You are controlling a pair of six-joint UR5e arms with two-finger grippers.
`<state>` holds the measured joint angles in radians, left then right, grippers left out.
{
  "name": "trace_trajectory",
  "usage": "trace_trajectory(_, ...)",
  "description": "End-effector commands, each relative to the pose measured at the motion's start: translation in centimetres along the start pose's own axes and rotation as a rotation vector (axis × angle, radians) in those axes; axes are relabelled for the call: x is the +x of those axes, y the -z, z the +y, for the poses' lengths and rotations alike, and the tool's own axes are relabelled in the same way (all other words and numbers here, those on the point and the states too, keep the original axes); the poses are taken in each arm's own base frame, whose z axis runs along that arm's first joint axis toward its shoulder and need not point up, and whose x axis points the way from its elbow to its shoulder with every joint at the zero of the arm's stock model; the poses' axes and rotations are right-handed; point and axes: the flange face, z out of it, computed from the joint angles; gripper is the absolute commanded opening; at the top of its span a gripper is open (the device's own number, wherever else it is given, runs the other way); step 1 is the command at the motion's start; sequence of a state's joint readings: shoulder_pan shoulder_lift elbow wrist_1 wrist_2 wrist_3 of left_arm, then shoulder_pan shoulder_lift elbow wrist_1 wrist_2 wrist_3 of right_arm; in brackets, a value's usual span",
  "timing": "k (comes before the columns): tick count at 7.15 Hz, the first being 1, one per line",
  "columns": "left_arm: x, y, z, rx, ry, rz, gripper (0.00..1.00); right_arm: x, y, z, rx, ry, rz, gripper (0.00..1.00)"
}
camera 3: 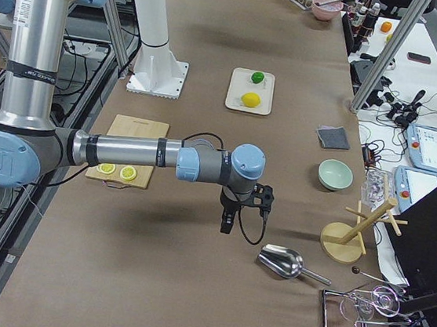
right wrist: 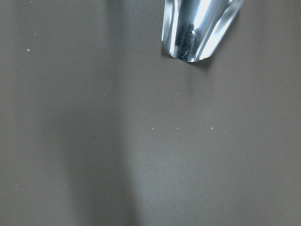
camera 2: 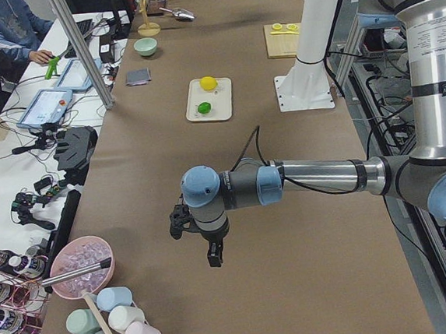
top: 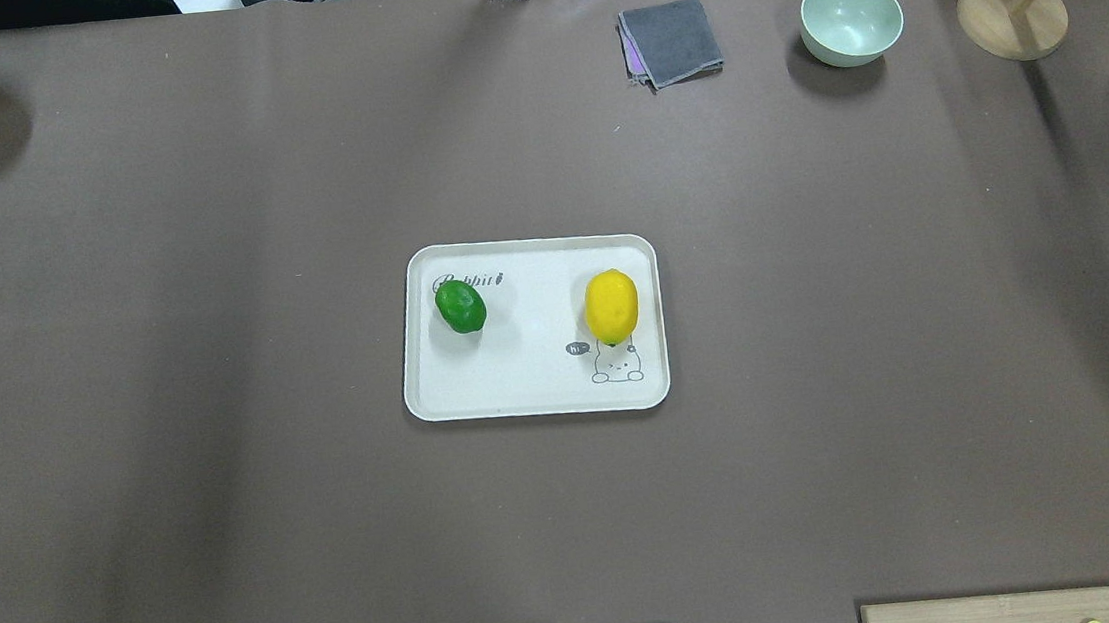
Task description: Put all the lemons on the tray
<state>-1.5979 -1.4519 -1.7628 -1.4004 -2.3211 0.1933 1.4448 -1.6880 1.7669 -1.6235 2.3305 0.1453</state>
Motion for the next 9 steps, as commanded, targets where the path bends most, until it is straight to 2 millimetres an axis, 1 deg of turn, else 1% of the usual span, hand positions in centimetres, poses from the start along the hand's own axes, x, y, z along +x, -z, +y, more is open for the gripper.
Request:
trace_trajectory(1, 0.08, -0.12, -0.27, -0.008, 0.002, 0.001, 0.98, 1.21, 0.79, 0.19, 0.005, -0.019, 0.005, 0.98)
trace_trajectory(2, -0.01, -0.14, -0.23, -0.009, 0.005, 0.003, 0.98, 1.52, 1.06, 0.24, 0.01, -0.025, 0.004, 0.98)
trace_trajectory(9, 0.43, 0.06, -0.76, -0.006, -0.007, 0.0, 0.98, 1.34, 1.33, 0.41, 0.007, -0.033, -0.008, 0.98)
